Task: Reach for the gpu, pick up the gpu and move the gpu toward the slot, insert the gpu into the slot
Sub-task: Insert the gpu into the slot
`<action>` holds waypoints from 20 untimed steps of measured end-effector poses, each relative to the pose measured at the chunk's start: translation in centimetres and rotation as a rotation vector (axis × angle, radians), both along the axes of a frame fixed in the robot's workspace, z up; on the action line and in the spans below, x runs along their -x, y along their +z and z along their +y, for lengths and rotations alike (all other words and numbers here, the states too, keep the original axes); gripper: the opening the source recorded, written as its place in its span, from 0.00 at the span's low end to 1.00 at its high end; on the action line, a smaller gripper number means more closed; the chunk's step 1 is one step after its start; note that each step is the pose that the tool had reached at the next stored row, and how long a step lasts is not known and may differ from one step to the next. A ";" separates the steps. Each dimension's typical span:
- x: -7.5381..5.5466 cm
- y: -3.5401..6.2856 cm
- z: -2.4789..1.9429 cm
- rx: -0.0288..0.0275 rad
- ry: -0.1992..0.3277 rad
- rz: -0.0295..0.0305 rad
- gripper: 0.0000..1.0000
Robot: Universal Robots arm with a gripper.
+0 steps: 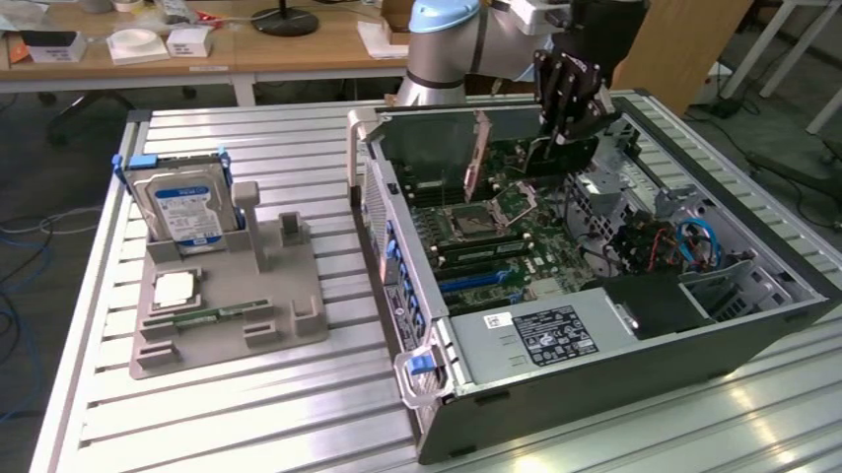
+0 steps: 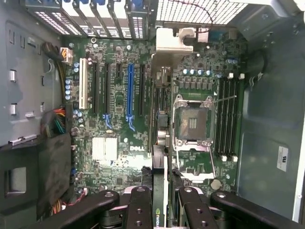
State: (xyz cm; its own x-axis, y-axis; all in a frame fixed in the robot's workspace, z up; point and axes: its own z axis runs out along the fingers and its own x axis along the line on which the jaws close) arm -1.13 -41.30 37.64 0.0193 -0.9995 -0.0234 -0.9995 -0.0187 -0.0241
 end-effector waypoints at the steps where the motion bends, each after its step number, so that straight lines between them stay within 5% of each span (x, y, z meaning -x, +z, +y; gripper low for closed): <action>1: 0.0 -0.10 -0.11 0.0002 0.000 0.0002 0.26; 7: 0.0 -0.96 -1.23 -0.0002 -0.001 0.0023 0.26; 20: 0.4 -3.19 -1.56 0.0000 -0.007 0.0025 0.26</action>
